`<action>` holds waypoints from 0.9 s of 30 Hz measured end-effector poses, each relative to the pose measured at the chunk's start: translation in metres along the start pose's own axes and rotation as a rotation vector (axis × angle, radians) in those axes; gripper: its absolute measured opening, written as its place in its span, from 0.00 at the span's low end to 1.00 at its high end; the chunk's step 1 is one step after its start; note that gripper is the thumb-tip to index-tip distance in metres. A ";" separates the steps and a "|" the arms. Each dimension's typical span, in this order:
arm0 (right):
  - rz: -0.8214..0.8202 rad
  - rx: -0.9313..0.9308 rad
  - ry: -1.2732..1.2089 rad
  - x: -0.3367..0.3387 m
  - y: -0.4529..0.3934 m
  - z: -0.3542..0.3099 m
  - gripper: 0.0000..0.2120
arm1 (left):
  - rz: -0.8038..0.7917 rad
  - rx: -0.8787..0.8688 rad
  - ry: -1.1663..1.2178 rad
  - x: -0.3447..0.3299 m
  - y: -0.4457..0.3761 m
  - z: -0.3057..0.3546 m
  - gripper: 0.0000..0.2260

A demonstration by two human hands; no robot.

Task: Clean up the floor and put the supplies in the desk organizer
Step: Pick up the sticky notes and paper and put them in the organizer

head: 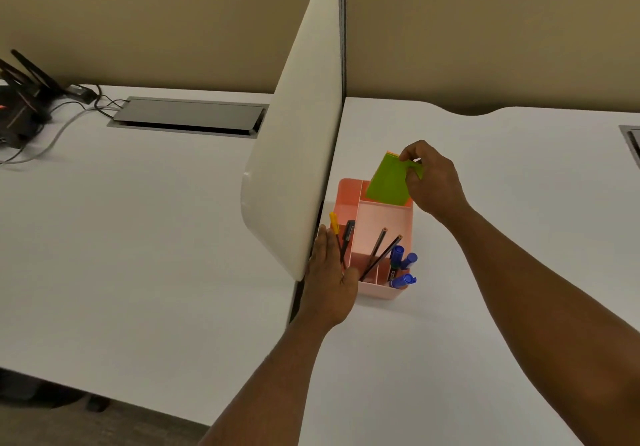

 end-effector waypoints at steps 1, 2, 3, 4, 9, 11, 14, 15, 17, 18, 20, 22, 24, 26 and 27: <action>-0.001 0.017 0.023 0.000 0.000 0.000 0.10 | 0.000 -0.003 0.000 0.000 0.000 0.000 0.32; -0.002 0.036 0.040 0.000 0.001 -0.001 0.10 | 0.000 -0.006 -0.003 0.000 0.000 0.001 0.32; -0.009 0.051 0.049 -0.001 0.001 -0.001 0.10 | 0.002 -0.010 -0.009 0.000 0.000 0.001 0.32; -0.028 0.056 0.059 -0.004 0.000 0.000 0.10 | 0.004 -0.012 -0.013 0.000 0.000 0.002 0.32; -0.220 0.024 0.402 -0.029 0.004 0.013 0.13 | 0.009 0.018 -0.042 -0.003 -0.003 0.000 0.34; -0.211 0.074 0.500 -0.032 0.008 0.018 0.12 | 0.011 0.038 -0.054 -0.005 -0.004 -0.001 0.35; -0.160 0.123 0.548 -0.032 0.013 0.020 0.12 | 0.016 0.055 -0.074 -0.008 -0.005 -0.001 0.37; -0.157 0.122 0.561 -0.032 0.015 0.020 0.13 | 0.016 0.060 -0.078 -0.008 -0.006 -0.001 0.37; -0.152 0.091 0.553 -0.031 0.021 0.020 0.15 | 0.007 0.065 -0.076 -0.007 -0.006 -0.001 0.37; -0.139 0.073 0.530 -0.029 0.024 0.019 0.16 | -0.004 0.067 -0.070 -0.007 -0.006 0.000 0.37; -0.094 0.042 0.469 -0.022 0.031 0.017 0.17 | -0.038 0.075 -0.063 -0.004 -0.006 0.002 0.37; -0.058 0.005 0.416 -0.013 0.041 0.012 0.18 | -0.070 0.066 -0.074 0.001 -0.006 0.004 0.37; -0.046 -0.025 0.392 -0.004 0.055 0.005 0.19 | -0.105 0.047 -0.067 0.008 -0.004 0.007 0.37; -0.040 -0.039 0.385 0.004 0.074 -0.004 0.20 | -0.119 0.030 -0.054 0.016 0.000 0.007 0.37; -0.031 -0.046 0.380 0.007 0.085 -0.008 0.20 | -0.104 0.014 -0.056 0.021 0.004 0.007 0.37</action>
Point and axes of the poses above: each hand's wrist, its own y-axis away from the middle knuckle, its own x-axis out of the back of the hand, z = x × y, the point moved 4 cm from there along -y, towards the middle knuckle, and after that the axes turned 11 degrees about -y, right-handed, at the moved point
